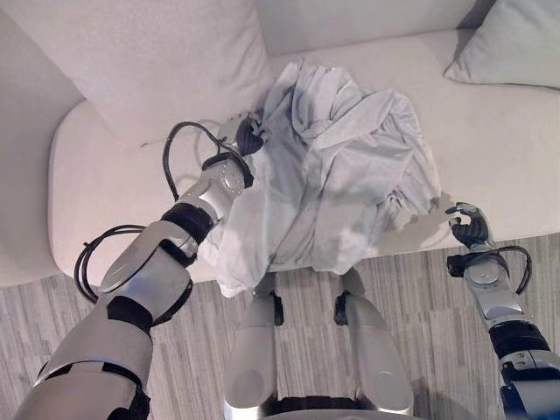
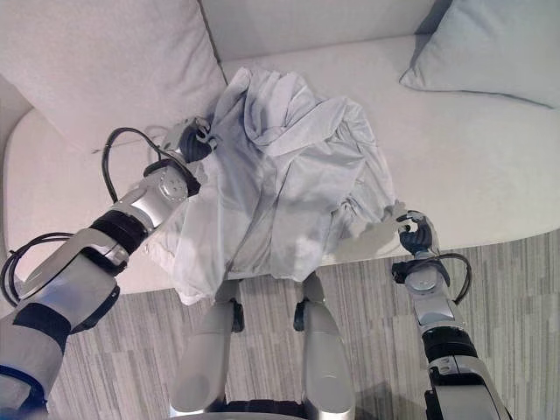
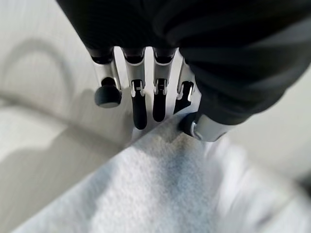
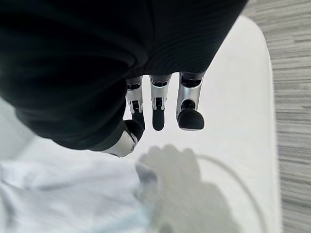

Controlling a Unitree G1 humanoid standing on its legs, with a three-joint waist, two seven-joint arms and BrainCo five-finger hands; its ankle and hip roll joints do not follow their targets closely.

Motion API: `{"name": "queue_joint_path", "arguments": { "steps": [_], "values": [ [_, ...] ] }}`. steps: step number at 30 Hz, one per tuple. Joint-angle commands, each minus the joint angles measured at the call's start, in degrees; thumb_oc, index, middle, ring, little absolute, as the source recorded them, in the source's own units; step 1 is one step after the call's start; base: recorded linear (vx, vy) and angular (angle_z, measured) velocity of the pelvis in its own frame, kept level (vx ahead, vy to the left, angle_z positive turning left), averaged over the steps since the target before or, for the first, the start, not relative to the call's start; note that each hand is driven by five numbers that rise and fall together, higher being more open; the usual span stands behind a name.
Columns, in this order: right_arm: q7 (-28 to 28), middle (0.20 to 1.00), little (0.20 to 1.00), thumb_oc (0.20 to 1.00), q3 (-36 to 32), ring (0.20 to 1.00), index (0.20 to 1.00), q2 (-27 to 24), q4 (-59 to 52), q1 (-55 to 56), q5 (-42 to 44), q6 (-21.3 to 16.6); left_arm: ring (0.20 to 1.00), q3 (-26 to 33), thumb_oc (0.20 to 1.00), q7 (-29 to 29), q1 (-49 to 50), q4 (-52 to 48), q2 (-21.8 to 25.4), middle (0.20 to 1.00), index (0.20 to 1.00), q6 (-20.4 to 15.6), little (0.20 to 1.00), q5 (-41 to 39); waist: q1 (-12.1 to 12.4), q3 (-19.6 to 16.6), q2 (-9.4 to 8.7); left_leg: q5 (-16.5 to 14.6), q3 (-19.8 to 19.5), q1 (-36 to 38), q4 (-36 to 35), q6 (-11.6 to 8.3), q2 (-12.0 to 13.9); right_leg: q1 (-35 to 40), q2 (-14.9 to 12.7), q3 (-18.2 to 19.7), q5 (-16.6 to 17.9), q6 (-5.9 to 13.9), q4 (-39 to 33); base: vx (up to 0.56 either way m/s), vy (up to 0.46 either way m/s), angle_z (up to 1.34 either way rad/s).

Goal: Hang the clothes on the sofa on the clothes rack.

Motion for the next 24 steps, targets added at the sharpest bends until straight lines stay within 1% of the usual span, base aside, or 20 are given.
{"name": "queue_joint_path", "arguments": {
  "steps": [1,3,4,5,6,7,9,10,11,12,13,14,16,18,22,24],
  "values": [
    [-0.1,0.2,0.2,0.2,-5.0,0.2,0.2,-6.0,-4.3,2.6,-0.9,-1.9,0.2,7.5,0.2,2.4,0.2,-1.9,2.6,0.2,0.2,-0.9,0.2,4.5,0.7,-1.0,4.99,-7.2,-6.1,7.8,0.1,-0.68,4.2,4.1,-1.1,-0.2,-8.1,0.18,0.6,0.03,0.015,0.14],
    [0.5,0.2,0.2,0.2,-4.1,0.2,0.2,-6.1,-4.8,1.9,-0.3,-2.2,0.2,13.4,0.2,2.2,6.4,-7.3,5.3,0.2,0.2,-0.4,0.2,5.7,0.9,-1.0,4.02,-7.4,-5.6,11.8,0.1,-0.33,4.3,7.8,-0.6,-0.3,-8.5,0.17,0.6,0.01,0.005,0.1],
    [0.9,0.2,0.2,0.2,-4.2,0.2,0.2,-5.9,-5.7,1.8,-0.2,-2.5,0.2,15.6,0.2,2.3,8.6,-9.2,5.8,0.2,0.2,-0.5,0.2,6.2,1.0,-1.0,3.54,-7.2,-5.4,12.9,0.1,-0.2,4.3,8.8,-0.5,-0.4,-8.2,0.06,0.6,0.0,0.0,0.0],
    [0.9,0.2,0.2,0.2,-4.0,0.2,0.2,-5.9,-5.8,2.0,-0.2,-2.5,0.2,15.9,0.2,2.2,9.3,-9.6,5.9,0.2,0.2,-0.3,0.2,6.3,1.0,-1.0,3.6,-7.6,-5.3,13.5,0.1,-0.21,4.4,9.3,-0.4,-0.3,-8.6,0.09,0.6,0.0,0.0,0.0],
    [1.1,0.2,0.2,0.2,-3.8,0.2,0.2,-6.0,-6.1,1.8,-0.2,-2.7,0.2,18.3,0.2,2.3,11.7,-11.1,6.5,0.2,0.2,-0.2,0.2,6.6,1.1,-1.0,3.24,-7.5,-5.1,15.1,0.1,-0.1,4.5,10.8,-0.2,-0.2,-8.7,0.11,0.6,0.04,0.007,0.02],
    [1.4,0.2,0.2,0.2,-3.0,0.2,0.2,-6.3,-7.2,0.2,0.1,-3.0,0.2,22.6,0.2,2.5,15.2,-14.0,7.2,0.2,0.2,-0.2,0.2,7.1,1.7,-1.0,2.43,-7.2,-4.8,18.5,0.1,0.09,4.6,13.9,0.1,0.0,-8.5,0.03,0.6,0.04,0.011,0.03],
    [2.1,0.2,0.2,0.2,-1.6,0.2,0.2,-6.6,-7.3,-0.4,0.2,-3.2,0.2,26.2,0.2,2.8,18.8,-15.9,7.5,0.2,0.2,-0.2,0.2,7.2,2.2,-2.1,1.97,-7.2,-4.2,21.0,0.1,0.15,4.8,16.3,0.4,0.0,-8.8,0.05,0.6,0.05,0.011,0.0],
    [2.1,0.2,0.2,0.2,-1.4,0.2,0.2,-6.6,-7.2,-0.5,0.2,-3.3,0.2,26.4,0.2,2.8,19.1,-16.1,7.5,0.2,0.2,-0.1,0.2,7.3,2.1,-2.0,1.98,-7.3,-4.2,21.2,0.1,0.15,4.8,16.4,0.4,0.1,-8.8,0.05,0.6,0.1,0.018,-0.02],
    [2.5,0.2,0.2,0.2,-0.8,0.2,0.2,-6.5,-7.5,-0.7,0.2,-3.1,0.2,28.2,0.2,2.7,21.3,-16.8,7.4,0.2,0.2,-0.2,0.2,7.2,2.4,-4.2,1.65,-7.6,-3.5,22.5,0.1,0.15,5.2,17.3,0.5,-0.2,-9.2,0.11,0.6,0.08,0.013,0.03],
    [2.5,0.26,0.26,0.26,-0.7,0.26,0.26,-6.5,-7.6,-0.6,0.2,-3.1,0.2,28.4,0.2,2.7,21.6,-17.1,7.4,0.2,0.2,-0.1,0.2,7.2,2.4,-4.3,1.66,-7.6,-3.5,22.6,0.1,0.14,5.2,17.4,0.6,-0.2,-9.2,0.11,0.6,0.11,0.015,0.03],
    [3.0,0.504,0.504,0.504,-0.6,0.504,0.504,-6.2,-8.1,-0.6,0.1,-3.0,0.2,29.3,0.2,2.7,22.8,-17.4,7.3,0.2,0.2,-0.2,0.2,7.3,2.6,-5.3,1.42,-7.8,-3.2,22.9,0.1,0.14,5.3,17.8,0.6,-0.3,-9.3,0.16,0.6,0.06,0.0,0.02],
    [3.3,1.0,1.0,1.0,-0.4,1.0,1.0,-5.7,-7.9,-0.1,0.0,-2.8,0.2,29.9,0.2,2.6,24.1,-17.5,7.2,0.2,0.2,-0.3,0.2,7.4,2.6,-6.0,1.26,-8.0,-3.0,23.2,0.1,0.14,5.3,18.1,0.5,-0.3,-9.3,0.2,0.6,0.09,0.001,-0.01],
    [4.7,1.0,1.0,1.0,0.1,1.0,1.0,-4.3,-8.4,1.4,-1.1,-2.5,0.2,30.6,0.2,2.2,26.7,-17.9,6.6,0.2,0.2,-0.4,0.2,7.6,2.9,-7.4,0.58,-8.4,-2.8,23.6,0.1,0.17,5.1,19.0,0.3,-0.3,-9.3,0.31,0.6,0.09,0.009,0.0],
    [4.9,1.0,1.0,1.0,0.3,1.0,1.0,-3.9,-8.5,1.8,-1.7,-2.2,0.2,30.7,0.2,2.1,27.2,-17.8,6.0,0.2,0.2,-0.5,0.2,7.7,3.0,-7.5,0.42,-8.6,-2.8,23.5,0.1,0.19,5.0,18.9,0.3,-0.3,-9.4,0.35,0.6,0.02,0.008,0.0],
    [5.2,1.0,1.0,1.0,0.5,1.0,1.0,-2.2,-6.4,3.6,-3.7,-1.5,0.2,28.6,0.2,1.6,26.9,-16.4,4.3,0.2,0.2,-0.7,0.2,8.3,3.5,-6.3,-0.34,-9.1,-3.0,22.7,0.1,0.0,4.3,18.5,-0.1,-0.3,-9.4,0.38,0.6,0.0,0.008,0.0],
    [5.6,1.0,1.0,1.0,1.7,1.0,1.0,-1.2,-4.1,3.7,-3.8,-1.5,0.2,27.7,0.2,1.2,26.0,-15.9,3.5,0.2,0.2,-0.8,0.2,8.2,3.8,-5.4,-0.28,-9.5,-3.1,22.6,0.1,-0.2,4.1,18.5,-0.2,-0.4,-9.5,0.43,0.6,0.0,0.019,0.0]
  ]
}}
